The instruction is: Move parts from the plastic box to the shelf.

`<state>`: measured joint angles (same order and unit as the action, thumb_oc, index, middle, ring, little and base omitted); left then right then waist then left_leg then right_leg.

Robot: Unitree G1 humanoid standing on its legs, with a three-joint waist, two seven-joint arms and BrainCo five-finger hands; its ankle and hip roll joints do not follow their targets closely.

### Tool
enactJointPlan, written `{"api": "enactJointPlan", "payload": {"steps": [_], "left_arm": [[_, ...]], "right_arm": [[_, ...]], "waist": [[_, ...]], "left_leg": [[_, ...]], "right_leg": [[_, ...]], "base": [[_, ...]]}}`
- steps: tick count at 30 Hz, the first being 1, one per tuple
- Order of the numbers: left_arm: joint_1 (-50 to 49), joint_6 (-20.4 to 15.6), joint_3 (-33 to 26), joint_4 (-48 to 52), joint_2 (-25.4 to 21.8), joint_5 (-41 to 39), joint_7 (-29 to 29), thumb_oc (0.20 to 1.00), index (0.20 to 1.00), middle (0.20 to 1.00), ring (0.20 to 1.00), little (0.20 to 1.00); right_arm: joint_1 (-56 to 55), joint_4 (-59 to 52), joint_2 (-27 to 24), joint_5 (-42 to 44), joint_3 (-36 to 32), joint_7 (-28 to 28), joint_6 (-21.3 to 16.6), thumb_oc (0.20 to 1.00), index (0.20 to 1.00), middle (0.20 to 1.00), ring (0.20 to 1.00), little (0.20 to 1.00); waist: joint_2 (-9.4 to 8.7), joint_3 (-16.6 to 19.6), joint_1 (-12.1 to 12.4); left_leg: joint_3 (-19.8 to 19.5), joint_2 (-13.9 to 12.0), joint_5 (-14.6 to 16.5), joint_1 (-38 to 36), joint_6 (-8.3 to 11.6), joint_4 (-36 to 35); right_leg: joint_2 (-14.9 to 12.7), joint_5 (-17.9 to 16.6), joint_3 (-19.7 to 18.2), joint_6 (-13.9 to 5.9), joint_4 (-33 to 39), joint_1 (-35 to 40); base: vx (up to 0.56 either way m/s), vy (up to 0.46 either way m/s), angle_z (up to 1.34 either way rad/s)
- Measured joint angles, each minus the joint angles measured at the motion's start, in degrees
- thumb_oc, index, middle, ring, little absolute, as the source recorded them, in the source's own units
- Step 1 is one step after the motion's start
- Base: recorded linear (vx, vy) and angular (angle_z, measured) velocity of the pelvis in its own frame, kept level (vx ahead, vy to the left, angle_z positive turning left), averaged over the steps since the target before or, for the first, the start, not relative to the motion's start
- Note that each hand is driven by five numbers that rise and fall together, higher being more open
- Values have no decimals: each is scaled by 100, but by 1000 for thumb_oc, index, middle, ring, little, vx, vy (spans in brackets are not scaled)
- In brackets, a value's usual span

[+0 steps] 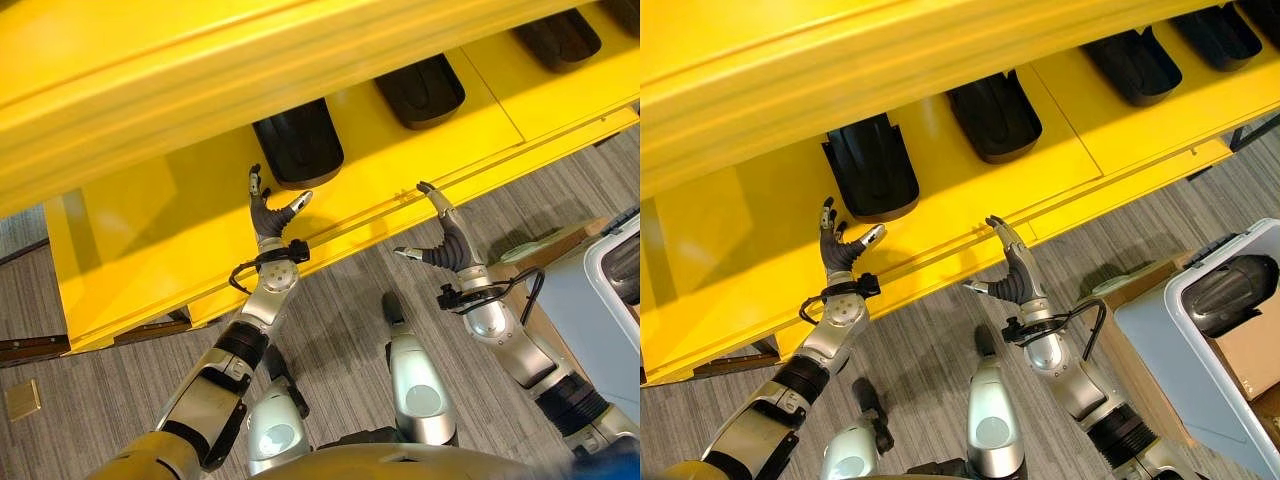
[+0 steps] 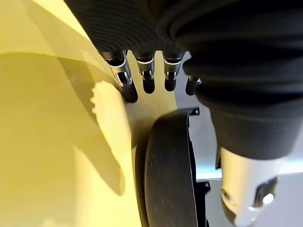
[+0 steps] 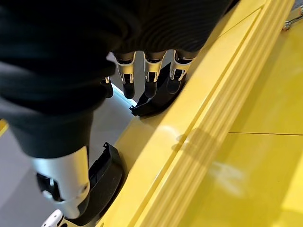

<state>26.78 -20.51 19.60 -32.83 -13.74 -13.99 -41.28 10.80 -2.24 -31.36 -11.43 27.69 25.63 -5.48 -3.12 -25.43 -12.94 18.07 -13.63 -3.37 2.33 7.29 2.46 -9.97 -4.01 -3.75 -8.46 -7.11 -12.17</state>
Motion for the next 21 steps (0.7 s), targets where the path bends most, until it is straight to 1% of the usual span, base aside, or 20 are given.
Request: {"api": "enactJointPlan", "payload": {"steps": [5, 8, 9, 12, 13, 16, 17, 19, 21], "left_arm": [[-81, 32, 3, 6, 127, -17, -8, 1000, 1000, 1000, 1000, 1000], [-97, 117, 4, 5, 270, -35, -65, 1000, 1000, 1000, 1000, 1000], [-109, 124, 2, 5, 313, -35, -151, 1000, 1000, 1000, 1000, 1000], [-154, 113, -10, -49, 439, -36, -685, 1000, 1000, 1000, 1000, 1000], [-225, 113, -105, -86, 496, -26, -1017, 1000, 1000, 1000, 1000, 1000], [-414, 113, -316, -113, 567, 10, -1521, 1000, 1000, 1000, 1000, 1000], [-515, 113, -404, -109, 573, 13, -1678, 1000, 1000, 1000, 1000, 1000], [-743, 114, -488, -92, 558, 13, -1735, 1000, 1000, 1000, 1000, 1000], [-1030, 114, -505, 17, 544, 14, -1696, 1000, 1000, 1000, 1000, 1000]], "right_arm": [[-10, 1, -1, 0, 21, 72, 0, 1000, 1000, 1000, 1000, 1000], [-73, 2, -2, 3, 24, 145, 0, 1000, 1000, 1000, 1000, 1000], [-100, 2, -2, 3, 24, 157, -2, 1000, 1000, 1000, 1000, 1000], [-175, 1, 0, 3, 26, 170, -8, 1000, 1000, 1000, 1000, 1000], [-177, 1, 1, 4, 48, 175, -9, 1000, 1000, 1000, 1000, 1000], [-208, 1, 1, 6, 91, 223, -10, 1000, 1000, 1000, 1000, 1000], [-282, 1, 2, 9, 93, 245, -10, 1000, 1000, 1000, 1000, 1000], [-437, 1, 12, 7, 87, 285, -12, 1000, 1000, 1000, 1000, 1000], [-664, 3, 111, 3, 11, 353, -36, 1000, 1000, 1000, 1000, 1000]], "waist": [[21, 17, 22], [75, 62, 68], [84, 67, 81], [82, 69, 96], [81, 69, 95], [87, 115, 106], [86, 174, 143], [120, 322, 181], [155, 410, 161]], "left_leg": [[-23, -7, 0, -46, 0, -4], [-27, -9, 0, -46, 1, -3], [-30, -10, 0, -46, 1, -2], [-61, -12, 0, -64, 1, 7], [-70, -17, 0, -107, 1, -1], [-125, -33, -1, -139, 1, -17], [-141, -41, -7, -149, 2, -39], [-170, -39, -19, -184, -1, -101], [-228, -32, -68, -372, -7, -271]], "right_leg": [[0, -1, 29, 1, 21, 74], [1, -2, 33, 3, 21, 76], [1, -2, 35, 3, 21, 78], [2, -1, 53, 4, 18, 112], [5, 2, 62, 7, 23, 159], [9, 9, 123, 15, 57, 242], [9, 5, 169, 17, 109, 293], [-2, -22, 227, 16, 213, 402], [-4, -42, 342, 15, 394, 654]], "base": [[2, -4, 1], [2, -12, 0], [28, -42, 1], [28, -46, 3], [18, -51, 3], [34, -43, 9], [61, -28, 11], [107, -23, 15], [107, -14, 23]]}}
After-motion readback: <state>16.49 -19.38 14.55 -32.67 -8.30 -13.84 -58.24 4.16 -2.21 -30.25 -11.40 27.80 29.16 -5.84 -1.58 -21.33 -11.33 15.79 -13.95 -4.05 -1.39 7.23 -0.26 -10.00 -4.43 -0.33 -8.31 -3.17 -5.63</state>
